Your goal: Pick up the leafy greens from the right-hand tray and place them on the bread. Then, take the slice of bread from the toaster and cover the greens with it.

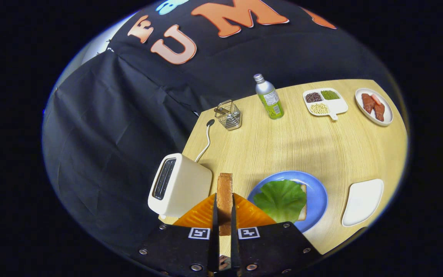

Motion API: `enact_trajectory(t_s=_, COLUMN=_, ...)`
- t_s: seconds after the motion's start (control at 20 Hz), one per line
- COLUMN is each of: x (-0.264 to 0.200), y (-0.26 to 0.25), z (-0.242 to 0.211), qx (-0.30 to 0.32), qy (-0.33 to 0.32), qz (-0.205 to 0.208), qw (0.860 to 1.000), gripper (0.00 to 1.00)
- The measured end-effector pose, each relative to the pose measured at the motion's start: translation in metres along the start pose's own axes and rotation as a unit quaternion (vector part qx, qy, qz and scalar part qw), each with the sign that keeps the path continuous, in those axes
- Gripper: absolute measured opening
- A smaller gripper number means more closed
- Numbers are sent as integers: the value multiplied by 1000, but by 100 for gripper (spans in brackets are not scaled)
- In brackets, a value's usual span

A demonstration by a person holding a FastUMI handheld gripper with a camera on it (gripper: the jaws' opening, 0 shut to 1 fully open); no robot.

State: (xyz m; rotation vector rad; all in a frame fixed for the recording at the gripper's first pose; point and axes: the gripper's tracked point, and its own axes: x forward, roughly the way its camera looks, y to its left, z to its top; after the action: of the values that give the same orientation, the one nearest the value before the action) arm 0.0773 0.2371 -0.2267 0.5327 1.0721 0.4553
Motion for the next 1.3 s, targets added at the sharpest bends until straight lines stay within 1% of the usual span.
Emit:
enact_trajectory(t_s=0.2, x=2, y=-26, z=-11, qx=20, qy=-4, qz=-3, qw=1000, gripper=12)
enact_trajectory(t_s=0.45, x=16, y=-50, z=-17, qx=52, qy=-17, qz=11, qw=998, gripper=12)
enact_trajectory(t_s=0.6, x=23, y=-60, z=-32, qx=59, qy=-5, qz=15, qw=998, gripper=12)
enact_trajectory(t_s=0.7, x=31, y=-74, z=-31, qx=64, qy=-7, qz=14, qw=998, gripper=12)
enact_trajectory(t_s=0.9, x=40, y=-84, z=-46, qx=79, qy=-1, qz=25, qw=997, gripper=12)
enact_trajectory(t_s=1.1, x=42, y=-99, z=-49, qx=67, qy=-1, qz=12, qw=998, gripper=12)
enact_trajectory(t_s=1.3, x=51, y=-117, z=-50, qx=56, qy=4, qz=-12, qw=998, gripper=12)
